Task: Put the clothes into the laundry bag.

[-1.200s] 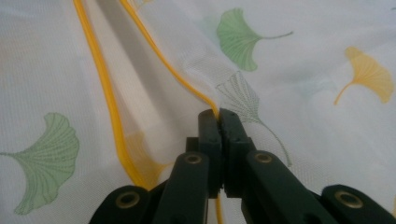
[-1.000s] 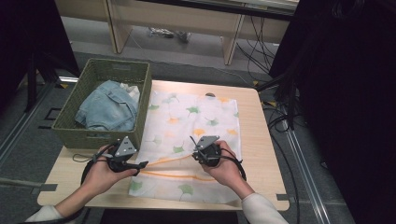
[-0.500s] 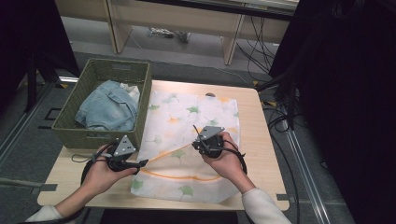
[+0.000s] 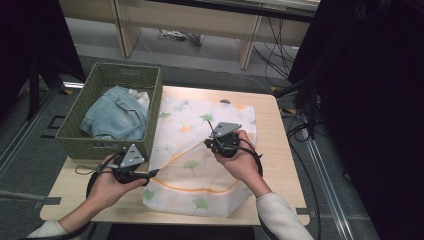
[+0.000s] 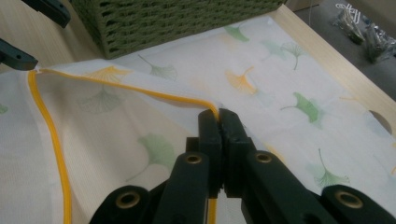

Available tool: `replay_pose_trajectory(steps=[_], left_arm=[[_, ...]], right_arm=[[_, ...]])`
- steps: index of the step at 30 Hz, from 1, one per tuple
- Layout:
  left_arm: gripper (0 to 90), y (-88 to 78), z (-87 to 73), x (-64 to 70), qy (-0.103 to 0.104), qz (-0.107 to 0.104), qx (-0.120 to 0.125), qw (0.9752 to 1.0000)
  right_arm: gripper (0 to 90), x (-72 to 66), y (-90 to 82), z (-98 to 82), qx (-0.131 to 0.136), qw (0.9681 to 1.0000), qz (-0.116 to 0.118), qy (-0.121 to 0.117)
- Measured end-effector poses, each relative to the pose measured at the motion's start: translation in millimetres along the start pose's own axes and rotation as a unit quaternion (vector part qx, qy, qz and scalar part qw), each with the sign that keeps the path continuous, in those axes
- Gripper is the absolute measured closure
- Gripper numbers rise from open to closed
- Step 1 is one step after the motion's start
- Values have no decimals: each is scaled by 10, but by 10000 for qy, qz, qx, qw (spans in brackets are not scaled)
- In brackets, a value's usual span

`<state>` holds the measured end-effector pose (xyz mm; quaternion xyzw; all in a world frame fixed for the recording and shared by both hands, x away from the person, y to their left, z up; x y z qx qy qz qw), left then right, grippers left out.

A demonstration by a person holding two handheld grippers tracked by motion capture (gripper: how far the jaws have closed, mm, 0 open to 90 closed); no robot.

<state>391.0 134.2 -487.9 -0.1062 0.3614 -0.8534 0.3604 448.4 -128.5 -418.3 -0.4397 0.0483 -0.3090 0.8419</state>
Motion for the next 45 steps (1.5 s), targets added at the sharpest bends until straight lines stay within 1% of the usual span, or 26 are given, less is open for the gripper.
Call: replay_pose_trajectory(steps=[3, 7, 9, 10, 11, 12, 14, 16, 18, 20, 22, 25, 26, 28, 30, 32, 33, 34, 35, 37, 38, 39, 40, 42, 43, 45], left_arm=[[388, -33, 27, 2, 26, 23, 101, 9999], [389, -146, 147, 5, 48, 107, 437, 9990], [387, -251, 238, -23, 39, 178, 662, 9976], [385, -341, 308, -82, 19, 292, 788, 9965], [384, -341, 308, -82, 19, 292, 788, 9965], [384, -386, 340, -133, 16, 386, 806, 9960], [361, -444, 393, -281, -83, 608, 683, 9958], [324, -462, 424, -409, -202, 717, 546, 9957], [308, -458, 453, -575, -314, 823, 219, 9959], [300, -446, 497, -714, -417, 892, 57, 9951], [296, -424, 546, -824, -472, 911, -99, 9947], [290, -329, 628, -1011, -574, 803, -520, 9938], [284, -304, 646, -1051, -569, 789, -648, 9931], [275, -211, 686, -1143, -509, 696, -1047, 9908], [273, -141, 715, -1209, -374, 618, -1281, 9891], [271, -48, 749, -1316, -298, 597, -1626, 9844], [271, -48, 749, -1316, -298, 597, -1626, 9844], [268, -4, 763, -1364, -251, 565, -1828, 9812], [262, -4, 763, -1364, -251, 565, -1828, 9812], [259, 43, 766, -1385, -211, 495, -2017, 9780], [256, 68, 763, -1392, -155, 460, -2128, 9759], [245, 102, 751, -1402, -87, 405, -2305, 9722], [235, 131, 743, -1413, -58, 379, -2413, 9697], [223, 185, 729, -1434, 3, 405, -2547, 9662], [213, 219, 719, -1460, 78, 432, -2652, 9632], [167, 275, 698, -1483, 72, 437, -2775, 9597]], right_arm=[[900, 14, -17, 43, 38, 10000, -58, -57], [900, 41, -69, 106, 137, 9998, -105, -57], [900, 49, -98, 139, 178, 9998, -121, -46], [900, 41, -122, 172, 209, 9997, -135, 29], [900, 44, -126, 186, 231, 9996, -139, -11], [900, 44, -126, 186, 231, 9996, -139, -11], [900, 53, -140, 222, 271, 9995, -144, -69], [900, 58, -165, 257, 316, 9994, -164, -13], [900, 63, -171, 268, 332, 9993, -170, -28], [900, 69, -181, 287, 361, 9992, -177, -21], [900, 72, -185, 308, 377, 9991, -173, -58], [900, 63, -185, 338, 399, 9990, -156, -92], [900, 42, -191, 343, 382, 9992, -149, -8], [900, 40, -192, 347, 399, 9990, -155, -85], [900, 46, -192, 345, 409, 9989, -166, -135], [900, 49, -193, 340, 396, 9991, -145, -89], [900, 49, -193, 340, 396, 9991, -145, -89], [900, 55, -196, 340, 407, 9990, -143, -100], [900, 56, -198, 339, 405, 9990, -141, -101], [900, 58, -199, 339, 409, 9990, -134, -103], [900, 60, -201, 338, 410, 9990, -127, -94], [900, 63, -201, 337, 412, 9990, -126, -87], [900, 63, -203, 333, 398, 9991, -139, -37], [900, 65, -200, 331, 390, 9991, -135, -29], [900, 67, -195, 333, 402, 9991, -132, -62], [900, 57, -195, 329, 380, 9992, -120, -10]])
Point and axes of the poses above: each handheld gripper's, and its own axes: y roughly forward along the jaws, z roughly out of its top, x roughly to its right, the point moved 4 cm from there along y, roughly forward along the jaws, and after that the axes turned 8 degrees about -x, right-handed, at the moved point
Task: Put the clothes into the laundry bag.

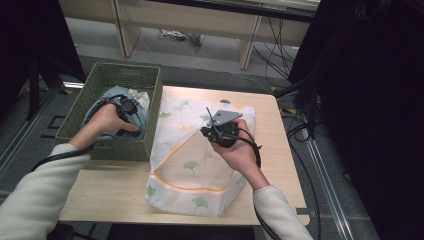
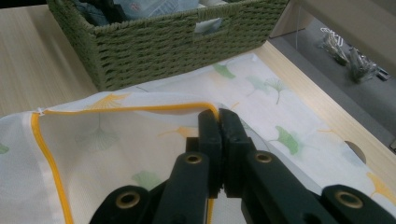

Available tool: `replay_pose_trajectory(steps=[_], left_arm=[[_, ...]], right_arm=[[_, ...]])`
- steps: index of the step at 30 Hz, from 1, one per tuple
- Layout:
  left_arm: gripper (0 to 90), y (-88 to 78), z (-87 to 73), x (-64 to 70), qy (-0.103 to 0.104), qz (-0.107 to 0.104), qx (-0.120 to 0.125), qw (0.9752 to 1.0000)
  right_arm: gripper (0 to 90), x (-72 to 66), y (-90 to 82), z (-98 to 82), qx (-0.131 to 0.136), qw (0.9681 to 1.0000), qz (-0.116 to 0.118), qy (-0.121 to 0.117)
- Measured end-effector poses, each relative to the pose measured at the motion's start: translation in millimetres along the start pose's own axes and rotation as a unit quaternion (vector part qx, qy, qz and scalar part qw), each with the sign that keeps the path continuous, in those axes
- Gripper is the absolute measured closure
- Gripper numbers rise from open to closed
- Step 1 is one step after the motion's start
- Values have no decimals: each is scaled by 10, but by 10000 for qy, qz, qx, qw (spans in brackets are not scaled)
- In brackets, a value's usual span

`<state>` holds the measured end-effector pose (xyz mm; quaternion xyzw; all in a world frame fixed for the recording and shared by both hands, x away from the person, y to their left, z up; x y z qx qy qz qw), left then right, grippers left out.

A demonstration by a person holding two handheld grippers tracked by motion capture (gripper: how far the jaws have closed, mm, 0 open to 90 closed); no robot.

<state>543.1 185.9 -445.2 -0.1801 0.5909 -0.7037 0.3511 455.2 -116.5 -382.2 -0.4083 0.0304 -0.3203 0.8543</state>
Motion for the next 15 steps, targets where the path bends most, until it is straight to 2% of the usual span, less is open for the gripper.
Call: replay_pose_trajectory(steps=[3, 5, 9, 11, 14, 15], left_arm=[[148, 130, 15, -41, 56, -101, -330, 9994], [141, 162, 17, -54, 60, -138, -404, 9991], [118, 303, 20, -94, -108, -248, -566, 9980], [128, 368, 13, -116, -197, -278, -758, 9965], [283, 391, 20, -128, -196, -300, -846, 9958], [365, 401, 15, -145, -169, -287, -888, 9955]], right_arm=[[900, -1, 4, -1, -7, 10000, 6, -4], [900, 3, 11, -1, 2, 10000, 15, -66], [900, 5, 12, -5, -9, 10000, 16, -51], [900, 7, 13, -7, -10, 10000, 18, -59], [900, 9, 12, -12, -20, 10000, 15, -48], [900, 9, 12, -13, -21, 10000, 14, -39]])
Point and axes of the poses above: each handheld gripper's, and its own axes: y roughly forward along the jaws, z roughly out of its top, x roughly to its right, the point moved 4 cm from there along y, roughly forward along the jaws, and after that the axes turned 8 degrees about -x, right-handed, at the moved point
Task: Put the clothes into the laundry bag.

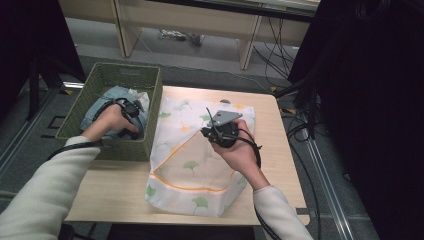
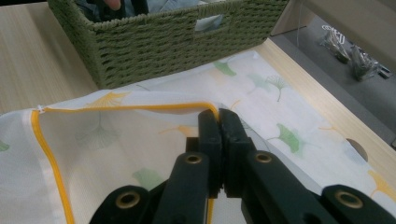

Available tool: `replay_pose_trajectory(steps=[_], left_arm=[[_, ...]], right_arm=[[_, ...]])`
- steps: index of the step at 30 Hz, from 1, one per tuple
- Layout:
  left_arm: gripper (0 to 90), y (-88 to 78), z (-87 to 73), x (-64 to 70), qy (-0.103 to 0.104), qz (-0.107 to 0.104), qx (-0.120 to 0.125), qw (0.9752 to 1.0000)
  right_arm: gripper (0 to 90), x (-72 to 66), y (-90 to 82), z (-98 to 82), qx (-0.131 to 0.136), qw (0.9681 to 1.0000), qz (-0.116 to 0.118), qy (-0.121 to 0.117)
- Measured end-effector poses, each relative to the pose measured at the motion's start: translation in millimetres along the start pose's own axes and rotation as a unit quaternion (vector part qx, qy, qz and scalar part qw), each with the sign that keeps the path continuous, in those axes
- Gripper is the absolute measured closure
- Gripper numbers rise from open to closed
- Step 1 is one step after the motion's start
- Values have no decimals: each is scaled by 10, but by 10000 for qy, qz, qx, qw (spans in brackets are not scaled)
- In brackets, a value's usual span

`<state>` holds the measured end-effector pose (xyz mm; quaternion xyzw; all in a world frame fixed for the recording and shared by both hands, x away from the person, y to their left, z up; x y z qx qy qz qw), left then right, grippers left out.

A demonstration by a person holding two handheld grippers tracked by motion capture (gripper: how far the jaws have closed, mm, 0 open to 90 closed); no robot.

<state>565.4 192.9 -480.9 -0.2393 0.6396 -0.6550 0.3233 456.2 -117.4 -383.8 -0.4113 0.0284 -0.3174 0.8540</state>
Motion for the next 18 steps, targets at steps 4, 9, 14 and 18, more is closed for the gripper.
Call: replay_pose_trajectory(steps=[4, 9, 14, 18], left_arm=[[613, 14, -15, -49, -94, -78, -23, 9999], [787, -55, -49, -54, -346, -17, 107, 9993], [805, -236, -128, -118, -958, -200, 1069, 9894], [808, -456, -221, -191, -1261, -60, 1932, 9730]], right_arm=[[900, 2, 2, -6, -3, 10000, 1, -29], [900, 16, 0, -16, -10, 10000, 3, 10], [900, 26, -1, -22, -19, 10000, -13, 54], [900, 35, -5, -16, 2, 10000, -19, 33]])
Point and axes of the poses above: each handheld gripper's, and its own axes: y roughly forward along the jaws, z roughly out of its top, x roughly to its right, the point moved 4 cm from there along y, roughly forward along the jaws, and after that the axes turned 8 degrees about -x, right-handed, at the moved point
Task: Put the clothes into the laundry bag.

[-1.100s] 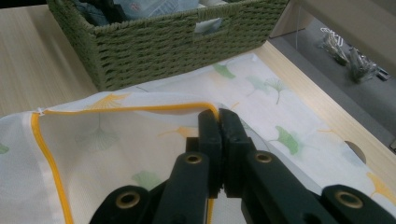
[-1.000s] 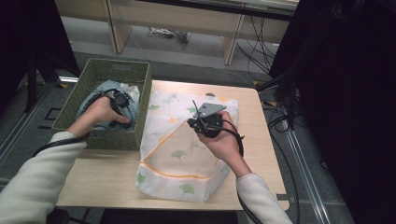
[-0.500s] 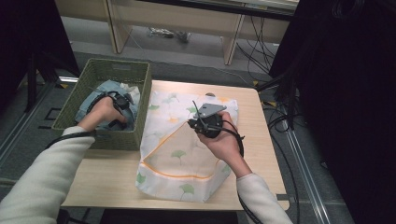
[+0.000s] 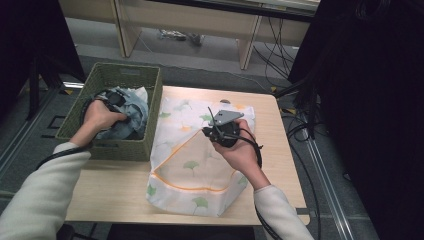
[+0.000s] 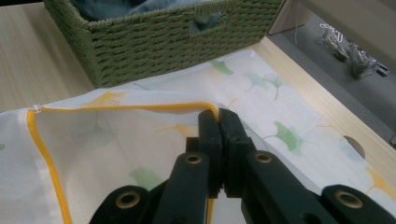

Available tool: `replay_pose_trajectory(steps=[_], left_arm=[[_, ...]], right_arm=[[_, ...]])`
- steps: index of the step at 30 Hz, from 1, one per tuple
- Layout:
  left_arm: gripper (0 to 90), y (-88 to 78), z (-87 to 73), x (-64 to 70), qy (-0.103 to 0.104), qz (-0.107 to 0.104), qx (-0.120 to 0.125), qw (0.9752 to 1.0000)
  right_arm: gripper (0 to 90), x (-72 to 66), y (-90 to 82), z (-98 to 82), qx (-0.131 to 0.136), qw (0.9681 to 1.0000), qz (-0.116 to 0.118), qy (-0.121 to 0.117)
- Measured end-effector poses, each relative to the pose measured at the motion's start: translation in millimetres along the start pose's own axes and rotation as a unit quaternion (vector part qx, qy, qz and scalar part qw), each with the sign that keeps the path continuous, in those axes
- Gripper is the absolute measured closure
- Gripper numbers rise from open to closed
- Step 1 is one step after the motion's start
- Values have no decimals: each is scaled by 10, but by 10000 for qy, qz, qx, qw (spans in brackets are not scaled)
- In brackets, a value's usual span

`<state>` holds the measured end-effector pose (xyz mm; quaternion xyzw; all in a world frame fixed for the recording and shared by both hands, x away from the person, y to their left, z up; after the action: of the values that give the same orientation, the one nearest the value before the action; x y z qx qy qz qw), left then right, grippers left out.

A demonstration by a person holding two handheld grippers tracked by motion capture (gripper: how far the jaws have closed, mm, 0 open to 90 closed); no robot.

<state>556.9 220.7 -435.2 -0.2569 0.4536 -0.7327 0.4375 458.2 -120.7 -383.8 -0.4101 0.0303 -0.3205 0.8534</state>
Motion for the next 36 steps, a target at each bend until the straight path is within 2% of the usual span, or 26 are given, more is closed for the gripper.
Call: replay_pose_trajectory(steps=[4, 6, 7, 9, 10, 12, 13, 14, 15, 16, 18, 19, 23, 26, 28, 29, 32, 34, 36], left_arm=[[810, -198, 22, -29, -136, 127, 640, 9978], [810, -320, 49, -53, -282, 175, 1082, 9936], [811, -356, 57, -66, -317, 189, 1224, 9918], [811, -440, 79, -93, -453, 174, 1569, 9864], [811, -501, 94, -113, -550, 187, 1816, 9817], [812, -604, 114, -142, -624, 243, 2159, 9741], [813, -643, 121, -148, -612, 277, 2274, 9715], [813, -694, 131, -155, -624, 310, 2417, 9678], [813, -797, 145, -164, -685, 318, 2664, 9609], [814, -797, 145, -164, -685, 318, 2664, 9609], [815, -913, 165, -166, -707, 362, 2910, 9534], [815, -975, 180, -166, -721, 371, 3059, 9486], [816, -1162, 237, -129, -672, 353, 3403, 9373], [816, -1285, 285, -75, -558, 393, 3550, 9324], [816, -1352, 321, -34, -463, 413, 3592, 9312], [816, -1408, 355, 7, -383, 465, 3645, 9293], [816, -1447, 383, 41, -330, 485, 3668, 9284], [816, -1480, 401, 66, -277, 525, 3704, 9270], [816, -1524, 415, 90, -223, 531, 3797, 9233]], right_arm=[[900, -5, 7, -3, -23, 10000, -10, 47], [900, -8, 13, -1, -17, 10000, -4, 31], [900, -13, 14, -2, -26, 10000, -4, 60], [900, -9, 17, -2, -18, 10000, -3, 27], [900, -8, 18, -2, -12, 10000, -10, 12], [900, -5, 22, -6, -13, 10000, 0, 19], [900, -4, 23, -7, -9, 10000, 0, 23], [900, -1, 24, -8, -10, 10000, -3, 15], [900, 1, 24, -8, -1, 10000, -3, 45], [900, 1, 24, -8, -1, 10000, -3, 45], [900, -2, 20, -11, -11, 9999, -17, 111], [900, 2, 20, -11, -2, 9999, -19, 106], [900, 8, 23, -10, 9, 10000, -28, 76], [900, 7, 26, -11, 8, 10000, -21, 83], [900, 7, 29, -13, 8, 10000, -19, 87], [900, 3, 27, -14, 1, 9999, -14, 114], [900, 2, 21, -12, 12, 9999, -18, 127], [900, 2, 19, -11, 16, 9999, -21, 130], [900, 4, 16, -11, 22, 9999, -19, 132]])
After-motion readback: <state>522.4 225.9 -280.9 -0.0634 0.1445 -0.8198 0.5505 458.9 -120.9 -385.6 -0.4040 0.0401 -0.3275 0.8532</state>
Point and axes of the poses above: each handheld gripper's, and its own axes: y roughly forward along the jaws, z roughly out of its top, x roughly to its right, the point moved 4 cm from there along y, roughly forward along the jaws, and after that the axes turned 8 degrees about -x, right-handed, at the moved point
